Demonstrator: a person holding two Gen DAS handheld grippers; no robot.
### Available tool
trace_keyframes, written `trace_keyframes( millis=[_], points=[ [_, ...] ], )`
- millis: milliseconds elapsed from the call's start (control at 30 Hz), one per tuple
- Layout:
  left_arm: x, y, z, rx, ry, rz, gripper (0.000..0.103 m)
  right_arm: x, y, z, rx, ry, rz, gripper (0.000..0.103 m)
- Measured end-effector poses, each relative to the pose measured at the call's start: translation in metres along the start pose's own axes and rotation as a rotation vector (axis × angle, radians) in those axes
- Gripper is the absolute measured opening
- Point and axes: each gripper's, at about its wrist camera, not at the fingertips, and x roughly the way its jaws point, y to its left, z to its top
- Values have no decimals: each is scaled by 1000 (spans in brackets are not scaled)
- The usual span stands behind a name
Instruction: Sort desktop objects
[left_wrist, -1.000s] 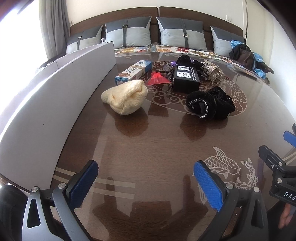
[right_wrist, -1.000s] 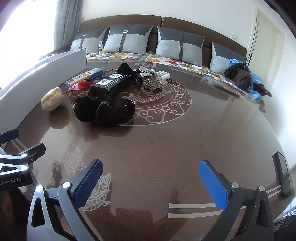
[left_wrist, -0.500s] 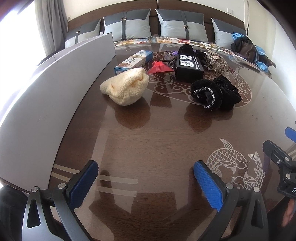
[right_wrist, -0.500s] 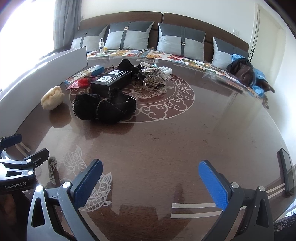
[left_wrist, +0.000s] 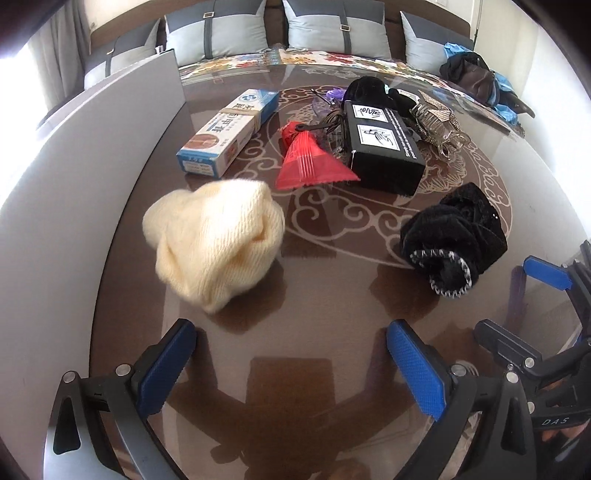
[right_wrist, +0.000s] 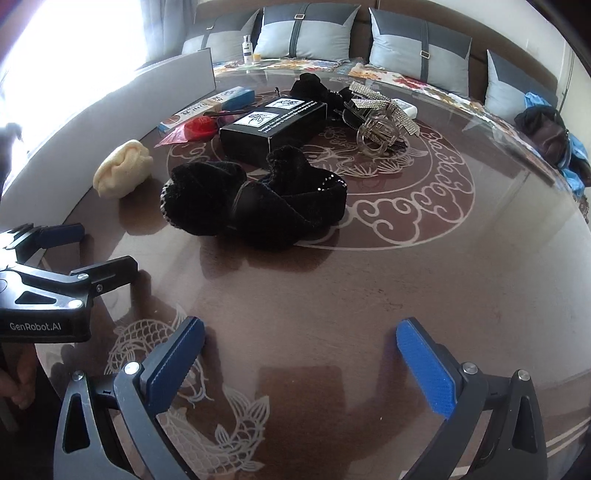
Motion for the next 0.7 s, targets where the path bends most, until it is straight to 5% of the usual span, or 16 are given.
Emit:
trace_keyframes(
  millis=[233,700],
  points=[
    [26,5,44,4,-57,-5,103,26,-17,36,-71,-20,62,103],
    [24,10,39,1,-100,-14,103,23,-20,34,-42,-28,42,103]
  ],
)
